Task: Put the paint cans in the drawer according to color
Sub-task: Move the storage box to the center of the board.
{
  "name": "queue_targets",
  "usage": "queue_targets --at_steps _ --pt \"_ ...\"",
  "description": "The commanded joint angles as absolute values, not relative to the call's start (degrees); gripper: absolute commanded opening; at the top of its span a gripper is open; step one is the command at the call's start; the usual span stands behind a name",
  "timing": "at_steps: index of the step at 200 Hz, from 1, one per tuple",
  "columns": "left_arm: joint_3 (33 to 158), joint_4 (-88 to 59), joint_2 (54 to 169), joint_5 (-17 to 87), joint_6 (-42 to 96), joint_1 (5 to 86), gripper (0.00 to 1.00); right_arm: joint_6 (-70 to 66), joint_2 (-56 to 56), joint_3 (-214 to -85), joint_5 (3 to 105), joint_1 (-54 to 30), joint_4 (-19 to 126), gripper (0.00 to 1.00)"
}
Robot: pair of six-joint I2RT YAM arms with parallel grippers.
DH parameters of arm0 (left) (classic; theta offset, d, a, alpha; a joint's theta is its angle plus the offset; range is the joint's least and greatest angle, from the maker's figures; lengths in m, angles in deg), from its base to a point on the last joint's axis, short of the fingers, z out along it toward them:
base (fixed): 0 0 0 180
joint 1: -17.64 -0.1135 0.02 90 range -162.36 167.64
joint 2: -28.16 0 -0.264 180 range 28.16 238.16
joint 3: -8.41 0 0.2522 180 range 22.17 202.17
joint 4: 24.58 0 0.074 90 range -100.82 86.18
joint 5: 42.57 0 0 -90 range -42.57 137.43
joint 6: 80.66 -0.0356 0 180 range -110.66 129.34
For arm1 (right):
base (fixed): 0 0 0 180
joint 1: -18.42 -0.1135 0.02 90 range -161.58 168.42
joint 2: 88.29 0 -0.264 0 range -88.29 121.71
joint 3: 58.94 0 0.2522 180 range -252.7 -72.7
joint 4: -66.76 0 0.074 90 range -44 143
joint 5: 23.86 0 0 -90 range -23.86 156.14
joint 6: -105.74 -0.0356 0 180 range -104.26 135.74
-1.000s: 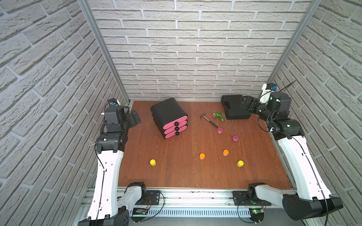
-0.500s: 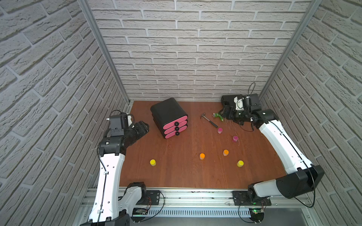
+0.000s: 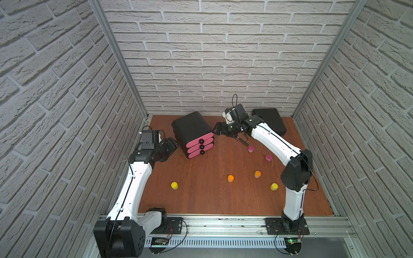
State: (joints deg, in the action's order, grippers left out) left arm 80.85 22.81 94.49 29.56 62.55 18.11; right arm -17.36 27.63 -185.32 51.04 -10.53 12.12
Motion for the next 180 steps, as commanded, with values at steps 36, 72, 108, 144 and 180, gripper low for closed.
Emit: queue_targets --at_steps 36,72,108,144,180 --pt "88.8 12.3 107.1 32.5 61.7 18.0 0.78 -17.7 44.0 -207.8 53.3 -12.2 11.5 0.93" --pt "93.0 11.9 113.3 31.8 60.1 18.1 0.78 -17.8 47.3 -208.0 52.9 -12.0 15.1 0.97" --pt "96.2 15.0 117.0 32.6 57.9 18.3 0.77 -18.9 51.7 -212.2 42.7 -12.3 14.7 0.94" --pt "96.3 15.9 118.7 30.4 56.5 19.5 0.76 -16.8 47.8 -207.9 39.7 -13.3 13.2 0.93" --pt "96.7 15.0 118.2 26.8 54.4 23.1 0.64 -15.7 39.9 -197.3 39.4 -14.6 14.4 0.93"
